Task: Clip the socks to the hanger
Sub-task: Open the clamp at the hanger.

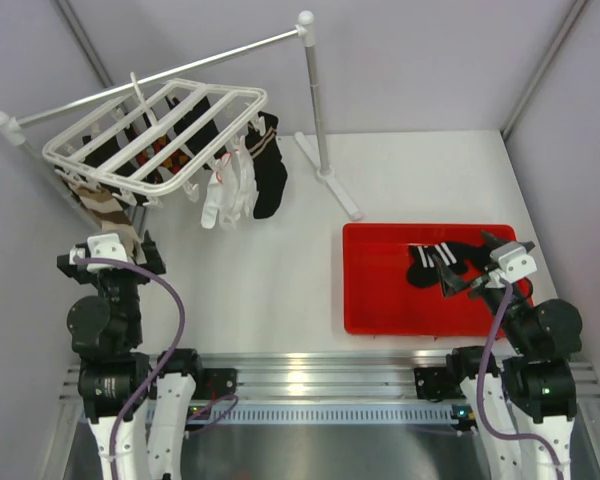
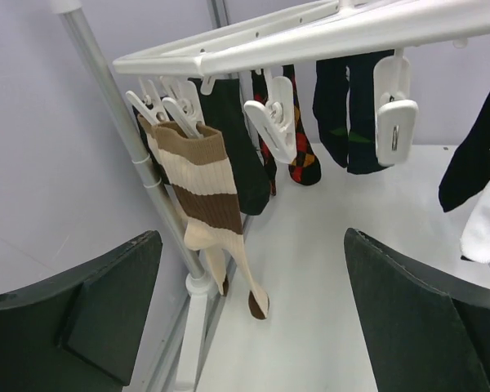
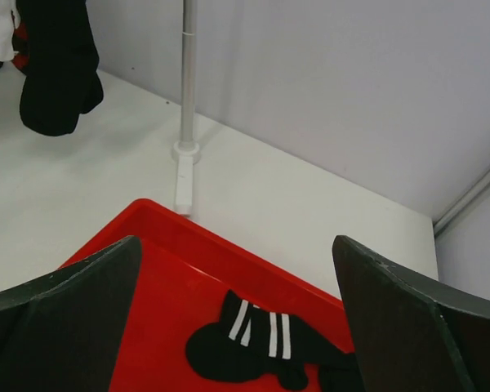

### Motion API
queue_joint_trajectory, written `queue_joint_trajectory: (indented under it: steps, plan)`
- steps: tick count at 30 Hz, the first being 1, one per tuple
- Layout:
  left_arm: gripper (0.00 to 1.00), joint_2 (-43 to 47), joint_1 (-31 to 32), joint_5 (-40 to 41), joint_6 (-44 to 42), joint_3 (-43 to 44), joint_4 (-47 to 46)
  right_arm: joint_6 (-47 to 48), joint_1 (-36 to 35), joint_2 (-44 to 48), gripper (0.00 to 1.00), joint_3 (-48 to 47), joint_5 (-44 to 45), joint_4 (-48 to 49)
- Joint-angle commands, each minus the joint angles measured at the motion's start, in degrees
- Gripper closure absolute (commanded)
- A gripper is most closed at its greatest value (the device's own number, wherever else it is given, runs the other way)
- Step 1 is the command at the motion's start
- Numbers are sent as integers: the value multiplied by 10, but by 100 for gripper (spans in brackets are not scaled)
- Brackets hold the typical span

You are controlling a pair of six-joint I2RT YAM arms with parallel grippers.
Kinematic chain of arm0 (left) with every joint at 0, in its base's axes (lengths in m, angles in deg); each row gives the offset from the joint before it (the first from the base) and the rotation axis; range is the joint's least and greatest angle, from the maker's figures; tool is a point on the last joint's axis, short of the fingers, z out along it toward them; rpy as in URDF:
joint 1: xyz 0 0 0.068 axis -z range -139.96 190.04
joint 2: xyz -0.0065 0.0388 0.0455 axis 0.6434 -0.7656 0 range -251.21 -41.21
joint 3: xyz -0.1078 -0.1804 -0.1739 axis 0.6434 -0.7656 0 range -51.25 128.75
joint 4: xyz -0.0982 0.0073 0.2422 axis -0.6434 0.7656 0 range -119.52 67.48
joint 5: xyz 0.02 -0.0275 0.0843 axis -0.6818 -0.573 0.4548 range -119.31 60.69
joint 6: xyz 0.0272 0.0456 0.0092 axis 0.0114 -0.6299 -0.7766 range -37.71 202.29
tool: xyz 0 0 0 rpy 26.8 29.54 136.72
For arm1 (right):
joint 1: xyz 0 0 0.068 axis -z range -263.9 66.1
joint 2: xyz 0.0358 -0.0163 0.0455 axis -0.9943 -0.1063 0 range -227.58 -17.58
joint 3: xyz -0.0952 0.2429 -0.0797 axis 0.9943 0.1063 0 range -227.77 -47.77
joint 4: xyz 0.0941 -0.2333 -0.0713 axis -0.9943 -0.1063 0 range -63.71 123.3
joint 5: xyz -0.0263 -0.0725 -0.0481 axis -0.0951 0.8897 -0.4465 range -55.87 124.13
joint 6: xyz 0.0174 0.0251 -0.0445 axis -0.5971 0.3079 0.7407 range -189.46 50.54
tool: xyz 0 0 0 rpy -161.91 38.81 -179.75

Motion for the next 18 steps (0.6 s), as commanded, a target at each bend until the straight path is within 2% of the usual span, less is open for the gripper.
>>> queue_joint_trajectory:
  steps: [1,6,13,16,17,18]
  plan:
    - [2,-3,-13,1,39,34,-2,-28,8,-36,0,1,-47,64]
    - [2,-21,-17,-46,96,96,18,-74,7,-129,0,1,-102,154]
    - [2,-55,-28,-87,195,164,31,-172,-17,-296,0,-13,-162,366]
    - [2,-70,-40,-100,239,182,33,-141,-91,-365,0,-40,-114,396]
    - [2,-73,-45,-101,249,185,33,-135,-140,-383,0,-60,-100,399]
    - [2,-76,-54,-102,259,187,33,-98,-162,-399,0,-69,-89,404]
